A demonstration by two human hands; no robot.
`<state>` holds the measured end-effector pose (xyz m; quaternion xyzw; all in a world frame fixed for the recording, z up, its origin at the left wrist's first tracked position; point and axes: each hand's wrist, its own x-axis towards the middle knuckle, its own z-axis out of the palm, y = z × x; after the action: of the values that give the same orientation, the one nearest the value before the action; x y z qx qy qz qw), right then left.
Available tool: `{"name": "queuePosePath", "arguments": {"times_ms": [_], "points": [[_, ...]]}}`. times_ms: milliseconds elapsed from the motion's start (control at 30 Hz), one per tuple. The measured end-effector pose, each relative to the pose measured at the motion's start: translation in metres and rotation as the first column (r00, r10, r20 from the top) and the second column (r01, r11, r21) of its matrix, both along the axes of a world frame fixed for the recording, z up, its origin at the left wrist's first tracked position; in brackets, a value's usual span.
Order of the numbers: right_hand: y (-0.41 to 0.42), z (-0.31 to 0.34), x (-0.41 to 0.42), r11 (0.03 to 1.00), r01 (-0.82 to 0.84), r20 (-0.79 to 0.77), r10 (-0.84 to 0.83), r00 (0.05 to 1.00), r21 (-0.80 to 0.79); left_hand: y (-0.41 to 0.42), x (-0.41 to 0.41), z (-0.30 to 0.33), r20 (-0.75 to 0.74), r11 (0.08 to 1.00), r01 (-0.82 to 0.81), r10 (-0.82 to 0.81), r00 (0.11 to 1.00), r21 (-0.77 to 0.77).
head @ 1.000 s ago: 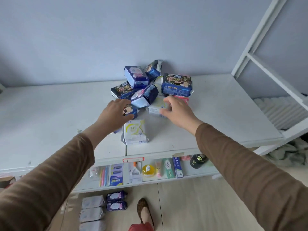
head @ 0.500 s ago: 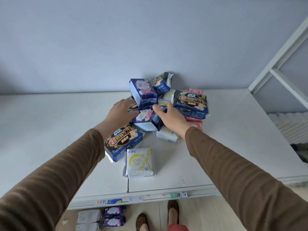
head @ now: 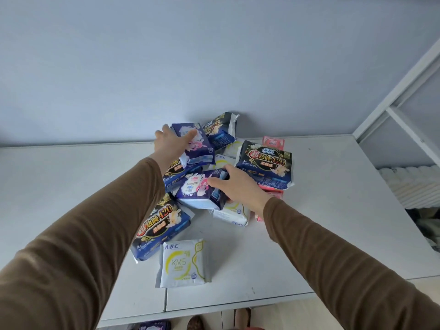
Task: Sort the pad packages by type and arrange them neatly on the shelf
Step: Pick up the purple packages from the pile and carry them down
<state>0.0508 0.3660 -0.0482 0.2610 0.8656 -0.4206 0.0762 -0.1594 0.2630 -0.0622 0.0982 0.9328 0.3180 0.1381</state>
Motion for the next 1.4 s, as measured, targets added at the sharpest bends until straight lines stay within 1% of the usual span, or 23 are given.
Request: {"name": "queuePosePath", "arguments": {"times_ms": [33, 67, 133, 200, 267, 333, 433, 533, 667, 800, 900, 967, 1033, 1133, 1233, 1333, 1400], "points": [[0.001, 0.000, 0.001, 1.000, -0.001, 0.000, 0.001, 1.000, -0.004, 0.003, -0.006, 0.001, 0.024, 0.999, -0.007, 0.006, 1.000, 0.034], [0.003, 0.000, 0.003, 1.000, 0.000, -0.002, 0.000, 1.000, -0.012, 0.005, -0.012, 0.002, 0.079, 0.997, 0.000, -0.006, 0.997, 0.080], [0.006, -0.001, 0.005, 0.999, 0.002, -0.014, -0.003, 1.000, -0.047, 0.005, -0.023, 0.005, 0.230, 0.984, 0.003, -0.045, 0.972, 0.181], [0.009, -0.002, 0.006, 0.994, 0.010, -0.029, -0.013, 1.000, -0.113, 0.002, -0.027, 0.009, 0.341, 0.968, -0.031, -0.058, 0.938, 0.249], [0.012, -0.002, 0.008, 0.983, 0.019, -0.039, -0.027, 0.999, -0.184, -0.001, -0.027, 0.015, 0.406, 0.950, -0.071, -0.061, 0.912, 0.303], [0.012, -0.001, 0.012, 0.973, 0.025, -0.047, -0.037, 0.998, -0.230, -0.009, -0.024, 0.021, 0.441, 0.940, -0.079, -0.081, 0.894, 0.332], [0.008, 0.003, 0.019, 0.957, 0.048, -0.066, -0.070, 0.995, -0.287, -0.028, -0.019, 0.031, 0.448, 0.918, -0.098, -0.092, 0.889, 0.385], [0.001, 0.005, 0.030, 0.943, 0.079, -0.100, -0.117, 0.988, -0.322, -0.053, -0.010, 0.041, 0.447, 0.860, -0.188, -0.052, 0.893, 0.475], [-0.011, 0.009, 0.052, 0.938, 0.097, -0.188, -0.167, 0.968, -0.332, -0.089, 0.010, 0.049, 0.434, 0.797, -0.243, -0.025, 0.901, 0.552], [-0.026, 0.014, 0.079, 0.942, 0.149, -0.311, -0.245, 0.918, -0.302, -0.122, 0.041, 0.056, 0.395, 0.720, -0.281, 0.010, 0.919, 0.635], [-0.040, 0.021, 0.105, 0.925, 0.165, -0.416, -0.306, 0.856, -0.341, -0.147, 0.074, 0.060, 0.351, 0.681, -0.229, -0.044, 0.935, 0.696], [-0.050, 0.027, 0.125, 0.909, 0.140, -0.460, -0.326, 0.826, -0.393, -0.163, 0.101, 0.063, 0.338, 0.665, -0.212, -0.064, 0.939, 0.716], [-0.063, 0.030, 0.149, 0.889, 0.081, -0.499, -0.326, 0.803, -0.450, -0.181, 0.129, 0.064, 0.351, 0.645, -0.236, -0.053, 0.935, 0.727], [-0.090, 0.033, 0.195, 0.882, -0.003, -0.545, -0.288, 0.787, -0.470, -0.212, 0.177, 0.065, 0.363, 0.619, -0.270, -0.027, 0.932, 0.738], [-0.116, 0.024, 0.248, 0.852, -0.059, -0.513, -0.257, 0.819, -0.520, -0.247, 0.234, 0.060, 0.362, 0.641, -0.291, 0.022, 0.932, 0.710], [-0.137, 0.004, 0.298, 0.821, -0.074, -0.435, -0.220, 0.873, -0.566, -0.285, 0.288, 0.047, 0.337, 0.737, -0.258, 0.044, 0.941, 0.625], [-0.151, -0.012, 0.325, 0.817, -0.058, -0.378, -0.201, 0.904, -0.574, -0.313, 0.315, 0.034, 0.363, 0.769, -0.258, 0.037, 0.931, 0.585]]}}
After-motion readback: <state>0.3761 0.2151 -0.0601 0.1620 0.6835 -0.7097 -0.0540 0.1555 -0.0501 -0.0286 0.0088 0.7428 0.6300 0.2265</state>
